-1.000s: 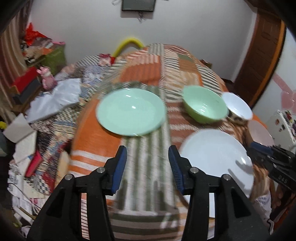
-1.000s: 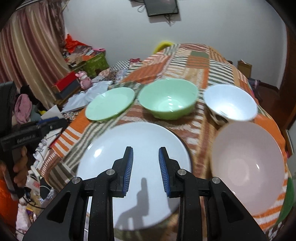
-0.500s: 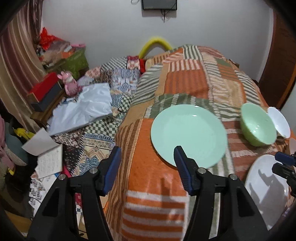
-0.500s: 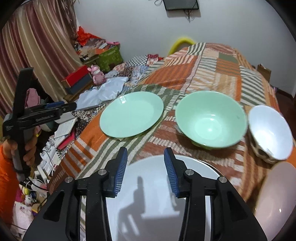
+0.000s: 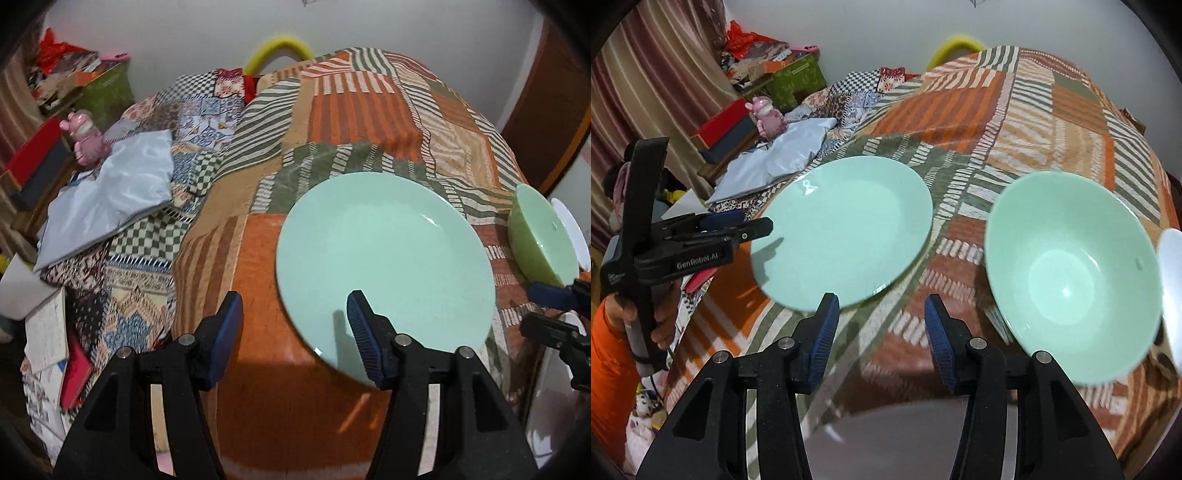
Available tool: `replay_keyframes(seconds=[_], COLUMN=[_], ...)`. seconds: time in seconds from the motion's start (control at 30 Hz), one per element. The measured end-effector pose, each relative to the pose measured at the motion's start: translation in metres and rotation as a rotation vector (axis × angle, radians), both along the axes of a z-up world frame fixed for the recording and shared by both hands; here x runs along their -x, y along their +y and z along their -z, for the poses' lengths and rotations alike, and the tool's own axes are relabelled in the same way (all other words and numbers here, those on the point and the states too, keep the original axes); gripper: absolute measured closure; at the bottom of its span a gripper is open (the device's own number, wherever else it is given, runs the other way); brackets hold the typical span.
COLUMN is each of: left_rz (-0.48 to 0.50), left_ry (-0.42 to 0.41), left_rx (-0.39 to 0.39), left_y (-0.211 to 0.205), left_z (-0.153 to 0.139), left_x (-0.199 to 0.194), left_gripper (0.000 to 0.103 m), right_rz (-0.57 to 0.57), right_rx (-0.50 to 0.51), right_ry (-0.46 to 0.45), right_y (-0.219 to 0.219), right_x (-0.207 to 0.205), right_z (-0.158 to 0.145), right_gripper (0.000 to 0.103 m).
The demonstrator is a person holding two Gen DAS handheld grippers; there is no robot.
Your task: Organize plates and bowls
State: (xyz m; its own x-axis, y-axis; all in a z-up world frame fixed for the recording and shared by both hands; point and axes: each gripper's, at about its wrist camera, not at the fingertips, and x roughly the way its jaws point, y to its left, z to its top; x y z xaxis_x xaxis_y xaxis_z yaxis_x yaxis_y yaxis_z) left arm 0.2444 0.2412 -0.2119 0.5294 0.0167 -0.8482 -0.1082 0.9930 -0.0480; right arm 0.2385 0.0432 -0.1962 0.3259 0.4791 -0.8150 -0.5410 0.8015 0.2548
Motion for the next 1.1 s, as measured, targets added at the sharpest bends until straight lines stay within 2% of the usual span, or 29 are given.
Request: replay_keyframes(seconds=[0.07, 0.3, 0.4, 0.53, 0.63, 0.73, 0.9, 0.97, 1.1], left_rz=[0.011, 0.038, 0.036, 0.033, 0.033, 0.034, 0.04, 0.046, 0.041], left_ry=[-0.005, 0.019, 0.006, 0.002, 0.005, 0.014, 0.024, 0.022, 0.027], left_rx=[-0.001, 0.048, 0.061, 0.105, 0.133, 0.124, 0.14, 0.149, 0.157], left_y=[0.0, 0.002, 0.003, 0.009, 0.012, 0.011, 0.005, 0.001, 0.0], left_z=[0.003, 0.016, 0.017, 0.015, 0.012, 0.009, 0.005, 0.003, 0.003], left_x=[-0.005, -0.021, -0.023, -0.018, -0.006, 0.017, 0.067, 0.087, 0.102], left_gripper=[0.046, 0.066, 0.067, 0.07, 0.07, 0.07, 0.07, 0.07, 0.07], right_rz=[-0.007, -0.005, 0.02, 0.033, 0.01, -0.035, -0.122, -0.136, -0.134], right_rx=[0.01, 0.056, 0.011, 0.011, 0.023, 0.033, 0.062, 0.064, 0.059], right_ry=[0.019, 0.049, 0.085, 0.096, 0.09, 0.095, 0.099, 0.106, 0.106], right_y=[0.006, 0.023, 0.02, 0.023, 0.024, 0.025, 0.023, 0.021, 0.021], right_x=[-0.005, -0.012, -0.02, -0.022, -0.016, -0.006, 0.019, 0.023, 0.022], right_z=[0.004, 0.02, 0.021, 0.021, 0.018, 0.015, 0.013, 0.013, 0.015], right_gripper=[0.062, 0.064, 0.065, 0.066, 0.067, 0.067, 0.067, 0.067, 0.067])
